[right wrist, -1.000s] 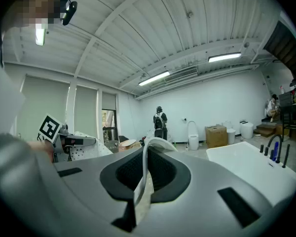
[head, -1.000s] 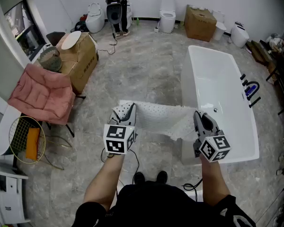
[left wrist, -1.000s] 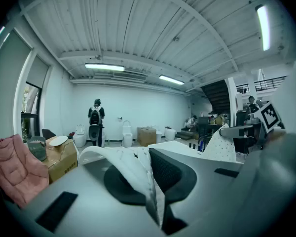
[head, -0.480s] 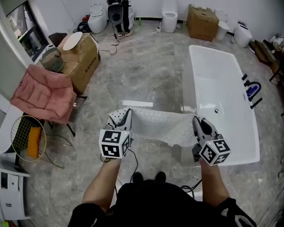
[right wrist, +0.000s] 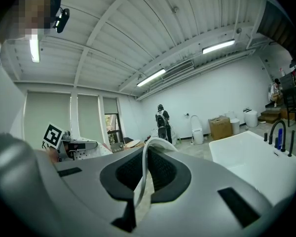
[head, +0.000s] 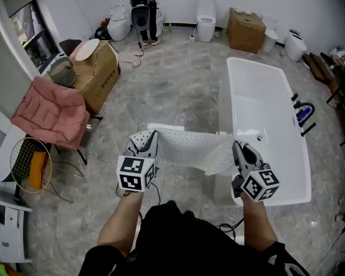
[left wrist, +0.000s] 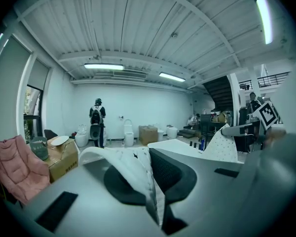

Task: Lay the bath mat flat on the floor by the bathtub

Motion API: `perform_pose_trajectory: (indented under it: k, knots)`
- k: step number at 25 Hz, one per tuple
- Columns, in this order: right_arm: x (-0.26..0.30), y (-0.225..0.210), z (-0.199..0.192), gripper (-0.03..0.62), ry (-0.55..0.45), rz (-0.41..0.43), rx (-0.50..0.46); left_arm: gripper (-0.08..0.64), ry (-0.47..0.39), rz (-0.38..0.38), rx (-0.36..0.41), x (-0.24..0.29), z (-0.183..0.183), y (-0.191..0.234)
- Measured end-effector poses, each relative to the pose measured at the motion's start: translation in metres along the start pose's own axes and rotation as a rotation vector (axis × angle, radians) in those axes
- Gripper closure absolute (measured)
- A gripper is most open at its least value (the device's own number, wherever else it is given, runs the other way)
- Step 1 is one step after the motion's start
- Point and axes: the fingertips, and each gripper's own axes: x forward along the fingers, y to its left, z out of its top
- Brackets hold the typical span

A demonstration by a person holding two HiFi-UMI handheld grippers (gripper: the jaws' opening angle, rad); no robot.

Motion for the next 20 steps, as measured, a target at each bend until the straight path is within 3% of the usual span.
perform_pose_trajectory:
  k: [12, 20]
  knots:
    - [0.075, -0.036, -0.002, 0.572, 0.050, -0.035, 0.016, 0.538, 0.020, -0.022, -0.062, 0.070, -0.001, 0.038]
    - [0.187, -0.043, 0.004, 0.572, 0.079, -0.049, 0.011, 0.538, 0.033, -0.026, -0.070, 0.143, 0.004, 0.117]
